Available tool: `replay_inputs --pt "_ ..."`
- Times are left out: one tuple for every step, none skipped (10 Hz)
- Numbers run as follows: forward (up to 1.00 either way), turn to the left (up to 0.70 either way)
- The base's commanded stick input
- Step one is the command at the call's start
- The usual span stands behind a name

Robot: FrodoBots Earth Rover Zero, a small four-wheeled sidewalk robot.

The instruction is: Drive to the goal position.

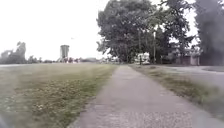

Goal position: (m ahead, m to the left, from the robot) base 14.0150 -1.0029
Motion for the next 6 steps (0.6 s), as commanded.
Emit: replay_inputs --pt "0.70 0.00" --pt "0.70 0.00" --pt "0.70 0.00" --pt "0.70 0.00" --pt "0.70 0.00" --pt "0.70 0.00"
